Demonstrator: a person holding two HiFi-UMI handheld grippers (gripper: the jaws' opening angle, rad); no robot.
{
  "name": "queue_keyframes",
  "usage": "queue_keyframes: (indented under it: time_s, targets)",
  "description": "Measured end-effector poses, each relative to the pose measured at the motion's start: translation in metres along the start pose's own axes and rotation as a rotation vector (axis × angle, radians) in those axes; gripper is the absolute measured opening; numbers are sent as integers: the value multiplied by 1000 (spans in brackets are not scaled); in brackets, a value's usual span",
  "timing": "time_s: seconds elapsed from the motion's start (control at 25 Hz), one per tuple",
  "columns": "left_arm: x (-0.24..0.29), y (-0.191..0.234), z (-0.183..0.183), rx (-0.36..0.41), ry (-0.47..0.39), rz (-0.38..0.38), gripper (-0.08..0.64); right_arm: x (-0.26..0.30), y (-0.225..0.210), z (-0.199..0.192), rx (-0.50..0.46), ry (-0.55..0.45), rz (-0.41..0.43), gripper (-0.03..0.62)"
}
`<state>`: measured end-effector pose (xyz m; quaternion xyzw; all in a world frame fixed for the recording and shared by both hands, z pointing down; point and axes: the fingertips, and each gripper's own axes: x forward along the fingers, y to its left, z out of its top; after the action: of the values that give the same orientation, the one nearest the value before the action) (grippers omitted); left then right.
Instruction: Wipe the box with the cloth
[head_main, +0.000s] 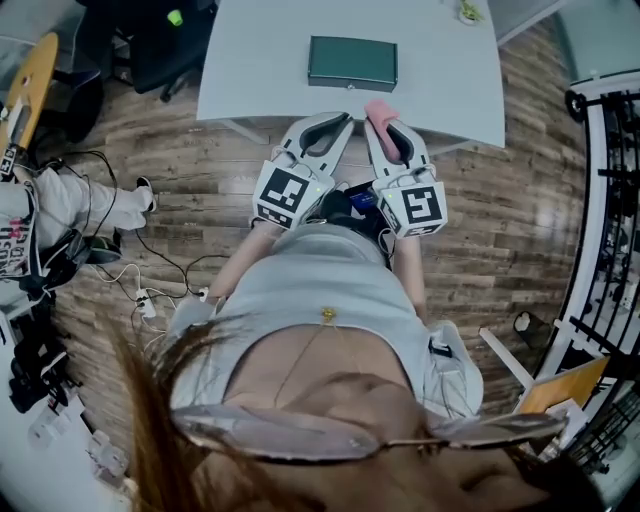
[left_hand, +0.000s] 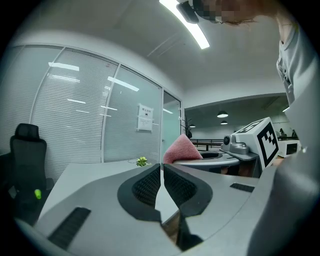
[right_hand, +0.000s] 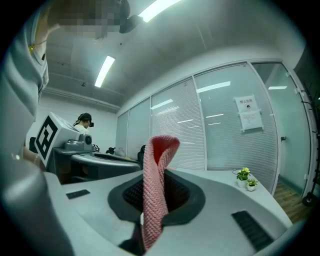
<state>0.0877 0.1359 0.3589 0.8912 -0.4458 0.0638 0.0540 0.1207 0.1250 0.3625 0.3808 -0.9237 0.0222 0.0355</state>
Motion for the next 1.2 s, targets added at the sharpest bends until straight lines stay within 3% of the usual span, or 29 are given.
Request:
queue_keyframes:
  time_s: [0.28, 0.68, 1.2]
  targets:
    - [35, 13, 14, -11, -42, 33, 41, 20, -32, 4, 7, -7, 26, 43]
    - [59, 28, 13, -24, -59, 63, 41, 41, -46, 1, 27, -7, 77, 43]
    - [87, 79, 3, -57, -25, -10, 41, 82, -78, -19, 54, 39, -32, 43]
